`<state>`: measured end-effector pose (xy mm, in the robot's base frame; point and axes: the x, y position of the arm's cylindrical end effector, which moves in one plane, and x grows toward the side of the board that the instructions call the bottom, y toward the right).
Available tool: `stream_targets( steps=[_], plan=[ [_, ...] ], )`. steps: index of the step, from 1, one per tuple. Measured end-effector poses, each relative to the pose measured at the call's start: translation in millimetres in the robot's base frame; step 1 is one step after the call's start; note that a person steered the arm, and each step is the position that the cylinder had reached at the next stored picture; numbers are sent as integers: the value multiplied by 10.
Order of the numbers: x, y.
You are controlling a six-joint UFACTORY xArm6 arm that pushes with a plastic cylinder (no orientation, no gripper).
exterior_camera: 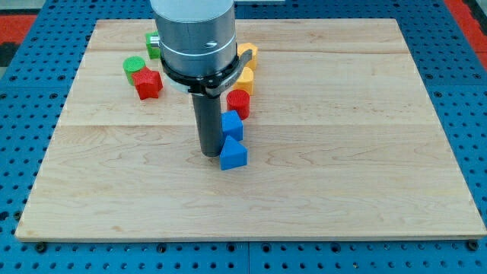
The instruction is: Push the red star closer to the green star
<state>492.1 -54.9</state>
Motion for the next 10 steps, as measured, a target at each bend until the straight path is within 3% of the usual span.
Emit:
stream_targets(
  steps=[3, 7, 9, 10],
  plan=[
    [-371, -44],
    [-413, 109],
    [-725, -1085],
    [-948, -1138]
  ],
)
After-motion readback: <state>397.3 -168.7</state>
